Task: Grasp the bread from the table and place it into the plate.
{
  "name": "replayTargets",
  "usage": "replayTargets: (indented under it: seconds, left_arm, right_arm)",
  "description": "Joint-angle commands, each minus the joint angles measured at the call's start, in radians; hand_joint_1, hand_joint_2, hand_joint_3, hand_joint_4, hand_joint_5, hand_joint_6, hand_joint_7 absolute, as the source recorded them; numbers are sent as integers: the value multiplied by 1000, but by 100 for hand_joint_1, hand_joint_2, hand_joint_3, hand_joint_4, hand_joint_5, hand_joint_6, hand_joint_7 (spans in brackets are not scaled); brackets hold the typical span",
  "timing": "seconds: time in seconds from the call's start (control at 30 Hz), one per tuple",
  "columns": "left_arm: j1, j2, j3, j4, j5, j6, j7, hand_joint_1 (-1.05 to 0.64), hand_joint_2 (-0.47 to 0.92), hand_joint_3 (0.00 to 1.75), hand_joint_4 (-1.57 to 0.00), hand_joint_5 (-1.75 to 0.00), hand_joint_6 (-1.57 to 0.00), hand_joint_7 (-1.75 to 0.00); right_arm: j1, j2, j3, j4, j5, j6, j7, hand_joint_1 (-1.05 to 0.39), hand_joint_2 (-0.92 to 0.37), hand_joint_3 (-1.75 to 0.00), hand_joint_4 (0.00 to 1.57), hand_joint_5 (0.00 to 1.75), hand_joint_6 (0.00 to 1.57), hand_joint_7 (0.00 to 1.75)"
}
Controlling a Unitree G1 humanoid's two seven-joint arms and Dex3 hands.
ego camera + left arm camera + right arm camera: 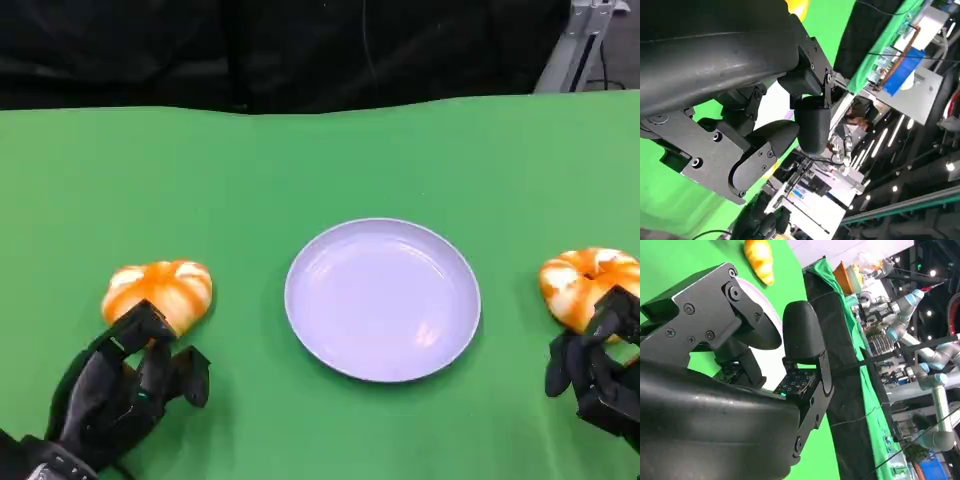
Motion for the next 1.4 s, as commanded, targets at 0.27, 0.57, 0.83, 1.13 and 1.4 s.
replayTargets:
  seconds: [0.27, 0.57, 0.83, 1.13, 1.4]
  left_arm:
    - [9, -35, 4, 126, 290, -874, 287, -38, 88, 17, -81, -67, -101, -18]
    - [64, 153, -84, -92, 1146, -940, 1019, -73, 92, 15, -44, -22, -58, 0]
    - [47, 311, -278, -374, 1585, -536, 1257, -89, 92, 7, -31, -3, -35, 0]
    - [-118, 402, -497, -280, 1583, -307, 1191, -95, 92, 2, -28, -1, -31, -1]
    - [-292, 379, -659, 8, 1531, -287, 1184, -98, 92, 4, -39, -4, -41, -2]
  right_arm:
    - [-18, -3, -19, 16, -6, -24, 2, -3, -44, -140, 92, 175, 79, 164]
    - [-31, -9, -25, 29, -5, -17, 6, -4, -44, -141, 92, 175, 78, 165]
    - [-40, -6, -26, 35, -5, -12, 0, -4, -43, -142, 92, 175, 78, 165]
    - [-46, 3, -29, 43, -6, -22, 10, -2, -43, -143, 93, 175, 78, 166]
    - [-38, 11, -31, 36, -10, -29, 4, -3, -43, -143, 92, 175, 77, 166]
